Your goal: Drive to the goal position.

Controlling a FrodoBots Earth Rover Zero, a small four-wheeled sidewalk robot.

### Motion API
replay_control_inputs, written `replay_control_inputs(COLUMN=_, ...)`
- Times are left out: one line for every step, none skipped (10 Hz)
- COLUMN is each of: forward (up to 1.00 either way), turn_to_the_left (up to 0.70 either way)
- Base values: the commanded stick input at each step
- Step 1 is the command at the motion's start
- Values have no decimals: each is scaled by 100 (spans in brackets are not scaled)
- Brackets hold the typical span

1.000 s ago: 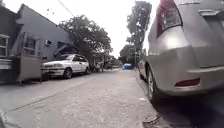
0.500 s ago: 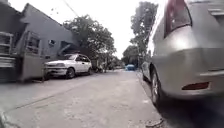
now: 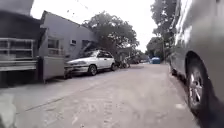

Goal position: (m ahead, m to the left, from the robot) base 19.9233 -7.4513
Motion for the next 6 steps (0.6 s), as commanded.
replay_control_inputs(forward=70, turn_to_the_left=0)
replay_control_inputs(forward=70, turn_to_the_left=0)
replay_control_inputs(forward=70, turn_to_the_left=0)
replay_control_inputs(forward=70, turn_to_the_left=0)
replay_control_inputs(forward=70, turn_to_the_left=0)
replay_control_inputs(forward=70, turn_to_the_left=-1)
